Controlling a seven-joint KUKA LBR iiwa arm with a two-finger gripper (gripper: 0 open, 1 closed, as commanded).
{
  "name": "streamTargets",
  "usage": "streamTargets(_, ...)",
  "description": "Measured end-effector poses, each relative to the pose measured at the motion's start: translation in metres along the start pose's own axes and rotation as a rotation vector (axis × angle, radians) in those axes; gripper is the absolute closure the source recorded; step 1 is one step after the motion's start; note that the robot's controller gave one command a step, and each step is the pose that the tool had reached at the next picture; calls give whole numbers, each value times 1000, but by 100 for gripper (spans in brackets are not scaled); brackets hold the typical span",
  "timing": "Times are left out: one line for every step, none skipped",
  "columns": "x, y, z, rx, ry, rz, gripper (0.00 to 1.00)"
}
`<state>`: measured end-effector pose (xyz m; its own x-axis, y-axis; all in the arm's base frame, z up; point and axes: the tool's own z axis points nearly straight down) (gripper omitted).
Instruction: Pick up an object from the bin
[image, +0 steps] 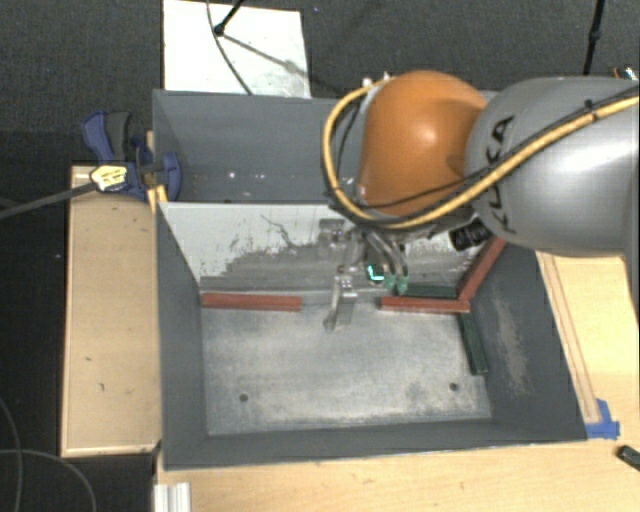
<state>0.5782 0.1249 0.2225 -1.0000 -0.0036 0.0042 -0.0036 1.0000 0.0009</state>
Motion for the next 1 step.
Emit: streamTargets(-10, 48, 24, -2, -7, 148, 0)
